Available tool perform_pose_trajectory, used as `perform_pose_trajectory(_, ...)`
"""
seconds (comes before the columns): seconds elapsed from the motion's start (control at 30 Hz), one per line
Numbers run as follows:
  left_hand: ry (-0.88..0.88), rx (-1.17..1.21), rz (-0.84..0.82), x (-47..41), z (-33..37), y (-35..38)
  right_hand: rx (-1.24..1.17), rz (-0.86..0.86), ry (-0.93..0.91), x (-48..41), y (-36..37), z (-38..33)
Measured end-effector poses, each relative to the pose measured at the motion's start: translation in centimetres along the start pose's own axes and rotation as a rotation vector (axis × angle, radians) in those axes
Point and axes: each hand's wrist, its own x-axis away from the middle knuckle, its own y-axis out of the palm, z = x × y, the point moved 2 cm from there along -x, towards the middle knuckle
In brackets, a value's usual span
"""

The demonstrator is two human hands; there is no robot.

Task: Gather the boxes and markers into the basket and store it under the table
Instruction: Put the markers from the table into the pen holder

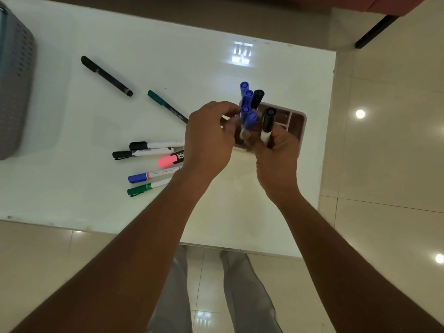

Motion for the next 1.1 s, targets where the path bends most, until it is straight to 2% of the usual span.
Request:
perform_pose_trajectory(0.1, 0.010, -0.014, 0.021, 0.3, -0.3, 0.0, 0.004, 0.007, -0.008, 0.3, -0.5, 0.2)
perform_pose_trajectory(0.3, -0.079, 0.009, 0.138, 2.2, -0.9, 0.4, -0.113, 0.228, -0.036, 0.9, -4.3, 0.3)
perform_pose_trajectory(0.4, -0.095, -0.004, 0.185, 4.3, -0.3, 1.2, -0.138, 0.310, 0.036, 0.7, -6.6, 0.5)
perform_pose_trajectory(0.53, -0.010, 0.032, 0.079, 6.6, 1.3, 3.5, -0.232, 0.292, 0.040, -0.7, -8.8, 0.3)
perform_pose_trajectory(0.67, 0.044, 0.034, -0.035, 6.5, 2.6, 5.8, -0.159, 0.258, -0.064, -2.6, -8.6, -0.9)
perform_pose_trajectory(0.93, 0.034, -0.002, -0.057, 5.9, 1.9, 6.7, -0.138, 0.239, -0.302, -5.7, -8.0, -3.7)
perform_pose_trajectory(1.1, -0.010, -0.015, -0.064, 6.5, 0.5, 6.3, -0.071, 0.230, -0.181, -6.2, -6.9, -1.2)
